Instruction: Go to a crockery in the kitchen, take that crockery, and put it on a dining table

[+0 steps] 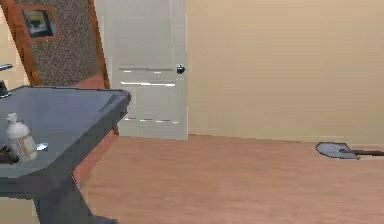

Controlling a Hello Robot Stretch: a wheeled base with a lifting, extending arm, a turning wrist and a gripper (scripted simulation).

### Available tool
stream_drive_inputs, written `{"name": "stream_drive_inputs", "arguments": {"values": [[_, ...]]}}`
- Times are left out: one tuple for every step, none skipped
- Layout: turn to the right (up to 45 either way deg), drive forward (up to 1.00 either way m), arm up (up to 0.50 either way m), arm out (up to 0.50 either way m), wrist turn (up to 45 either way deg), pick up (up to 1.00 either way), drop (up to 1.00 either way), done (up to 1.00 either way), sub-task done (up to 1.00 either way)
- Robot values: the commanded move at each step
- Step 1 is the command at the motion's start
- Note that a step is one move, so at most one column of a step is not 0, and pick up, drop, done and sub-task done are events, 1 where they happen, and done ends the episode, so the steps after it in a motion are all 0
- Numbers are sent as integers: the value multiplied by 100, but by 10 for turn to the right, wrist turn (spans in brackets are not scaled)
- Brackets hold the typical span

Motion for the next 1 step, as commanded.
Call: {"name": "stream_drive_inputs", "arguments": {"values": [[0,100,0,0,0,0,0,0,0]]}}
